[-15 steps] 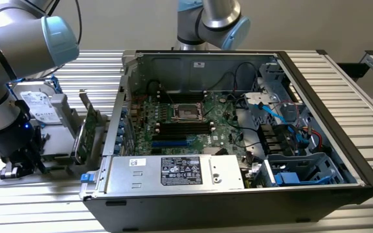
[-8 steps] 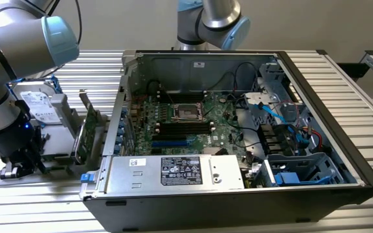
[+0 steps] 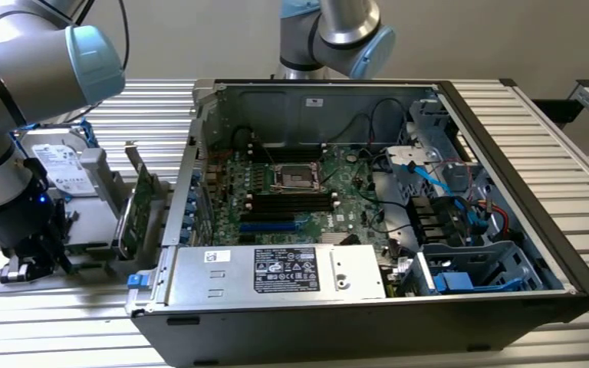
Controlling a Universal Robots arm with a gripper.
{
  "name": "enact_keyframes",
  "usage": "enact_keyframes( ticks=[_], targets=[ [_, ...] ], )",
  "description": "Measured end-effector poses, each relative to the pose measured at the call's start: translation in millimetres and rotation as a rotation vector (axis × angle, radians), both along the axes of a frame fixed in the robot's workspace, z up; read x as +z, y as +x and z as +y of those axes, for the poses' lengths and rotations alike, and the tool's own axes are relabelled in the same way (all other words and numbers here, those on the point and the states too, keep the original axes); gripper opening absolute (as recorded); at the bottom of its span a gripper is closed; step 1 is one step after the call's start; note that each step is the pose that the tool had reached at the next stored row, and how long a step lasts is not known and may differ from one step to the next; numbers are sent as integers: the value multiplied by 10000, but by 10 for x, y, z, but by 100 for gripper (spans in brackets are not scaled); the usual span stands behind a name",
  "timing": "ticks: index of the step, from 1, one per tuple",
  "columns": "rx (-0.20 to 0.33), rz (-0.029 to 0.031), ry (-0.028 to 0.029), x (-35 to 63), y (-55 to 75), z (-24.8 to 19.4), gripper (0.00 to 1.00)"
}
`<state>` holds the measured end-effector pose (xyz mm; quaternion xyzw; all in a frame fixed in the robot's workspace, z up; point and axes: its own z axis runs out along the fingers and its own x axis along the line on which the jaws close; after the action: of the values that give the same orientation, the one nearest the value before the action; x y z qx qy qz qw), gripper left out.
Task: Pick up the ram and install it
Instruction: 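Pick up the ram and move it above insertion slot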
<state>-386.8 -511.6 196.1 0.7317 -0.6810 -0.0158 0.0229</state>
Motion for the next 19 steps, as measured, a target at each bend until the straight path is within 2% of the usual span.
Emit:
enact_keyframes(
  ticks=[5, 9, 19],
  targets=[
    [-7, 0, 1, 66, 0, 0, 14],
    [-9, 1, 5, 172, 0, 0, 14],
    [-8, 0, 12, 601, 2, 0, 14]
  ],
)
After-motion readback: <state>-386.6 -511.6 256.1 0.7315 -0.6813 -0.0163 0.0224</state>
